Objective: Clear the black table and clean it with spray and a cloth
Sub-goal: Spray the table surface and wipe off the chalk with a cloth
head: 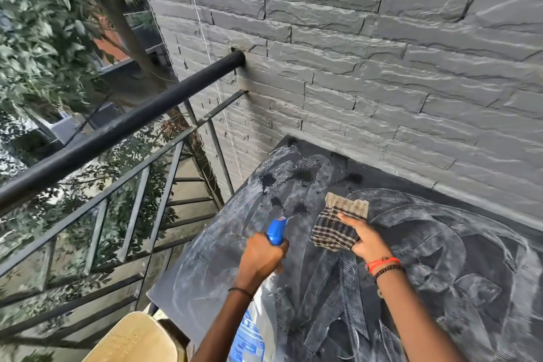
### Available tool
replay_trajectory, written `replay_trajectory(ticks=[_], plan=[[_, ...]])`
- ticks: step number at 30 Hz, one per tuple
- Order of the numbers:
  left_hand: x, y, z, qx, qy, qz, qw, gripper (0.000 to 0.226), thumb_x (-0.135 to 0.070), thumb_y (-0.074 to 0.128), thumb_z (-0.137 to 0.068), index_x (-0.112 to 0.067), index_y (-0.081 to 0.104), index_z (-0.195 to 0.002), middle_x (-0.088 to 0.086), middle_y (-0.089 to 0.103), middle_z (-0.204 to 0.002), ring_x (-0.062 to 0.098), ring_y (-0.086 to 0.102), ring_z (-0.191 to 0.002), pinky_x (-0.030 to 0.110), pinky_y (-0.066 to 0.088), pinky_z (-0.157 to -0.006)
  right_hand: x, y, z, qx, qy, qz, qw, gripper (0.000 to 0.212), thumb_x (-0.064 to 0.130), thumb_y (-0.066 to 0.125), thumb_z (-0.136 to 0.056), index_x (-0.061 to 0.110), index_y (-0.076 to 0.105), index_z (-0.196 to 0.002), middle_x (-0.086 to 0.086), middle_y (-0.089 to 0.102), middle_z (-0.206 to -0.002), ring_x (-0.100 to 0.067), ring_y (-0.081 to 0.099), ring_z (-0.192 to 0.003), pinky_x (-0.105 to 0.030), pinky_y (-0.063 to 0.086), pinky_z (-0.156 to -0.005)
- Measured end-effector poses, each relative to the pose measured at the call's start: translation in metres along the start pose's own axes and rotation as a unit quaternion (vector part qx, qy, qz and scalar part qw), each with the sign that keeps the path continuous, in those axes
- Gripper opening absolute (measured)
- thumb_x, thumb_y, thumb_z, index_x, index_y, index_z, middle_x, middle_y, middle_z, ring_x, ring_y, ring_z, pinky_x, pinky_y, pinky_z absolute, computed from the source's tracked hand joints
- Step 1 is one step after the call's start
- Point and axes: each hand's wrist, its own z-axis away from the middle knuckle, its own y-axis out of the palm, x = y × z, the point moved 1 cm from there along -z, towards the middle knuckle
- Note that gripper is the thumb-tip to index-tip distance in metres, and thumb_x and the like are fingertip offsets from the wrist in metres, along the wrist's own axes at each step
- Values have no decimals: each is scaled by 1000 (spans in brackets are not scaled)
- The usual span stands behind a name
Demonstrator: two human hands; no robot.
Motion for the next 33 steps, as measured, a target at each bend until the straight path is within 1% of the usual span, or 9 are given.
replay_trajectory(ticks=[2, 6, 10, 13, 15, 20, 22, 25, 33], plan=[[5, 6, 1, 2, -9, 3, 1000, 44, -42, 55, -54, -1, 64, -66, 15, 70, -62, 28, 68, -51, 45, 54, -59, 2, -5, 1, 1, -9, 30, 1000, 24, 20, 77, -71, 16, 71, -93, -19, 66, -112, -27, 65, -103, -46, 49, -95], [12, 7, 1, 18, -27, -3, 999, 42, -44, 54, -52, -4, 66, -60, 15, 70, -62, 31, 68, -54, 47, 56, -63, 9, -2, 6, -33, 16, 1, 999, 11, 1, 67, -80, 7, 66, -89, -12, 74, -75, -24, 72, -67, -40, 59, -57], [23, -5, -8, 26, -49, 2, 998, 46, -44, 58, -50, -2, 68, -68, 17, 72, -75, 35, 66, -58, 49, 53, -64, 8, -6, -9, -41, 8, 23, 999, 33, 1, 74, -70, 4, 67, -101, -11, 74, -77, -23, 71, -69, -36, 59, -60], [18, -26, -10, 6, -64, 29, 998, 22, -31, 62, -58, -10, 67, -61, 13, 73, -69, 27, 62, -46, 41, 50, -57, 10, 1, -5, -15, 11, 142, 990, 40, -12, 66, -73, 5, 65, -108, -6, 72, -95, -13, 66, -86, -12, 53, -64], [16, -42, -17, -16, -67, 55, 996, 11, -19, 64, -68, -12, 65, -61, 5, 72, -62, 25, 59, -40, 34, 48, -55, 11, 13, -5, 24, 26, 133, 990, 23, -10, 50, -87, 10, 60, -93, 8, 70, -65, 3, 65, -64, -5, 46, -50], [9, -70, -42, -64, -69, 76, 993, 9, -10, 64, -73, -8, 64, -64, 5, 70, -60, 19, 56, -34, 27, 45, -46, -10, 36, -58, 3, -5, 208, 978, 30, 3, 80, -54, 4, 73, -82, -11, 73, -75, -21, 70, -67, -31, 58, -62], [9, -75, -54, -74, -70, 73, 992, 16, -3, 61, -79, -8, 64, -64, 1, 69, -56, 18, 56, -34, 22, 43, -41, -16, 50, -69, -103, -95, 404, 904, 47, 7, 83, -58, 4, 69, -102, -14, 71, -93, -26, 69, -85, -36, 57, -75], [13, -80, -75, -72, -72, 74, 992, 19, -3, 61, -79, -9, 65, -62, 4, 71, -59, 22, 58, -37, 26, 45, -45, -35, 64, -66, -184, -224, 644, 708, 56, 23, 62, -85, 7, 45, -135, -15, 54, -129, -33, 48, -121, -42, 39, -102], [22, -84, -109, -55, -83, 95, 991, 23, -5, 62, -78, -12, 65, -56, 20, 72, -71, 28, 57, -42, 27, 44, -48, -93, 71, -112, -74, -162, 766, 618, 74, 45, 0, -85, 11, 20, -149, -16, 15, -156, -31, 15, -144, -47, 14, -117]])
